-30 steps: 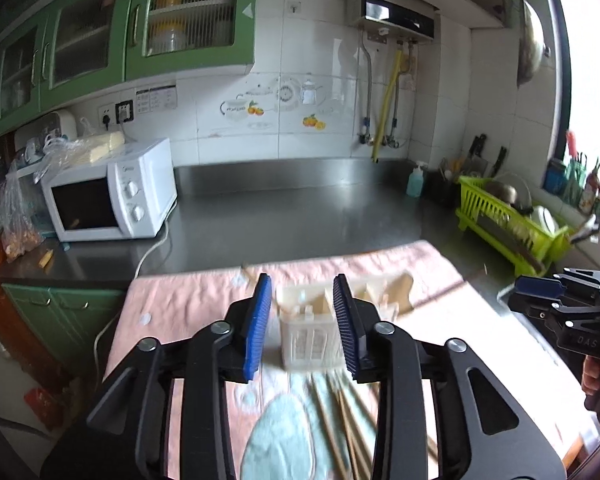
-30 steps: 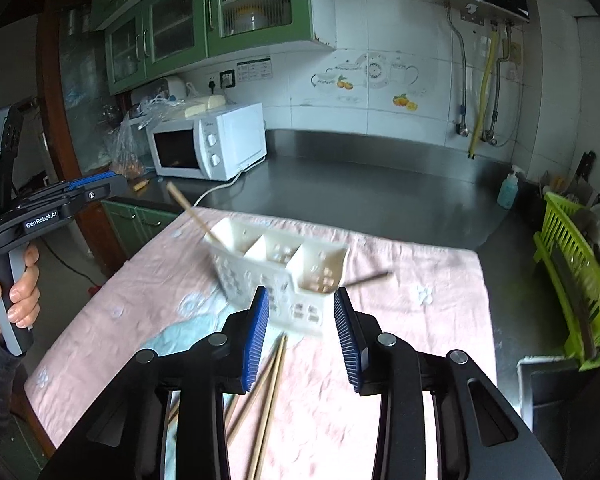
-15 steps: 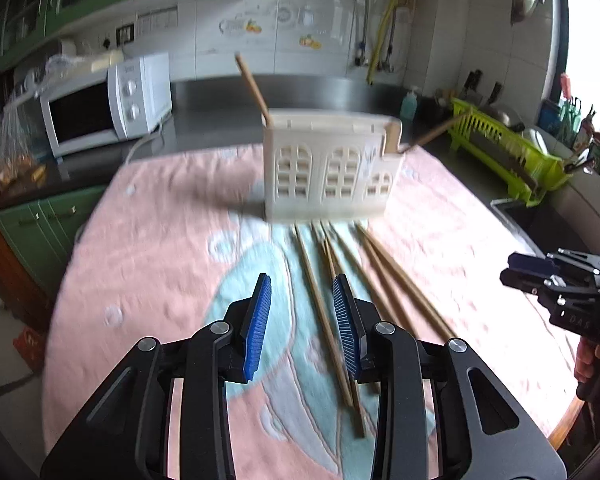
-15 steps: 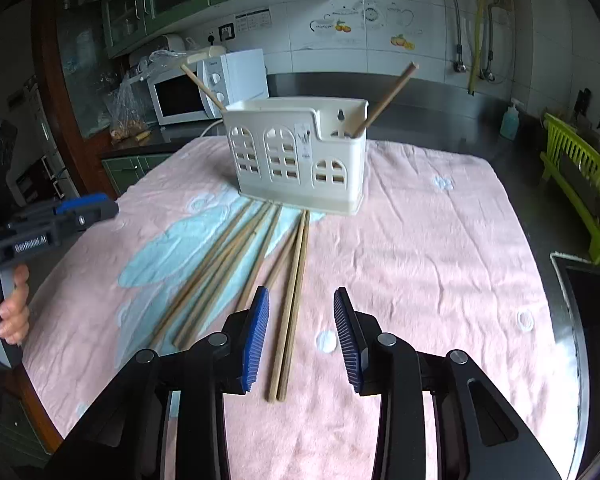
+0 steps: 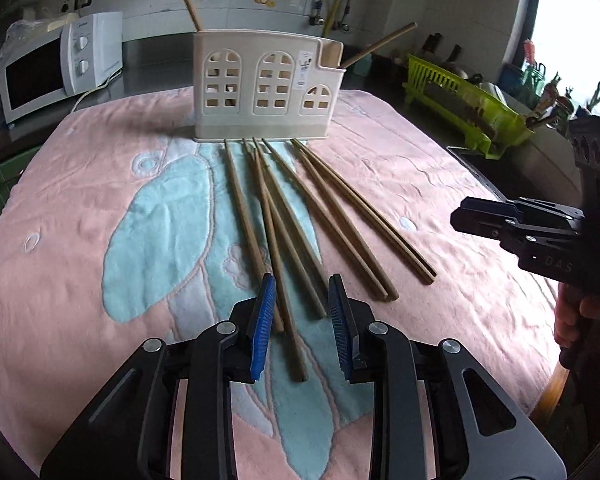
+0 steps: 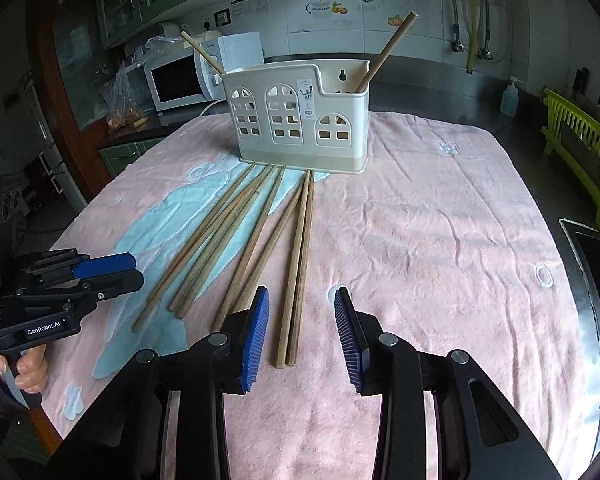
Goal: Organize utensils
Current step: 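Move both open grippers back down to the loose chopsticks, then close the left gripper on a chopstick while the right gripper closes on another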
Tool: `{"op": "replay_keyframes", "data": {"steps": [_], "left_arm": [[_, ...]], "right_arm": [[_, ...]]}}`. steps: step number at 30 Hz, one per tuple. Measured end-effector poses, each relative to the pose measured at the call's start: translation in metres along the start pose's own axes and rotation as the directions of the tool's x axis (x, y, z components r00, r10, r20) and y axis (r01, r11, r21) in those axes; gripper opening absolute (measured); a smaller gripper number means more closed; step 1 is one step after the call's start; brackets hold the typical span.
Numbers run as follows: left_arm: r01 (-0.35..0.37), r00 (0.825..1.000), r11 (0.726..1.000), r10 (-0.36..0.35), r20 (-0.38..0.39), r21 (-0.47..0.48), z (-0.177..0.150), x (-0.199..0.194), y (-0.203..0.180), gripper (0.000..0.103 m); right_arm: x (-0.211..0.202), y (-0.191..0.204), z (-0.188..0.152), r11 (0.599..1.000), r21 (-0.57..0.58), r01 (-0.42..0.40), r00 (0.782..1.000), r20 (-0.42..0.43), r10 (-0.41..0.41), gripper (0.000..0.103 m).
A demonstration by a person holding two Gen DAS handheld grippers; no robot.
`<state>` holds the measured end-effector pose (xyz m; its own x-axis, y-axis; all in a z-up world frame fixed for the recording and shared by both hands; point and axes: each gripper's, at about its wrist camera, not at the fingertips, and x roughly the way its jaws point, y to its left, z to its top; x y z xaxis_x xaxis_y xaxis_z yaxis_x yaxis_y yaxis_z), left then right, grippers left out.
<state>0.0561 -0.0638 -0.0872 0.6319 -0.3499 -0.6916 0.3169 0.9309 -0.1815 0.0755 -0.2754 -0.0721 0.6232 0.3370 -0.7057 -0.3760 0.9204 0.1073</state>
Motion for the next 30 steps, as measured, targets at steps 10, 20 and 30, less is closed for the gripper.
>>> {"op": "replay_keyframes", "data": {"steps": [10,20,30], "left_arm": [[0.008,1.000,1.000,-0.008,-0.011,0.008,0.003,0.015,0.000,0.017],[0.009,0.999,1.000,-0.010,-0.045,-0.016,0.013,0.040,0.010,0.017],[0.011,0.997,0.999,-0.014,-0.071,-0.042,0.015,0.052,0.016,0.017]], "right_arm": [[0.003,-0.002,-0.001,1.000,0.013,0.001,1.000,-0.005,-0.001,0.034],[0.006,-0.006,-0.001,1.000,0.021,-0.003,1.000,-0.019,0.004,0.034],[0.009,-0.009,-0.002,1.000,0.024,0.000,1.000,-0.028,0.000,0.034]]}}
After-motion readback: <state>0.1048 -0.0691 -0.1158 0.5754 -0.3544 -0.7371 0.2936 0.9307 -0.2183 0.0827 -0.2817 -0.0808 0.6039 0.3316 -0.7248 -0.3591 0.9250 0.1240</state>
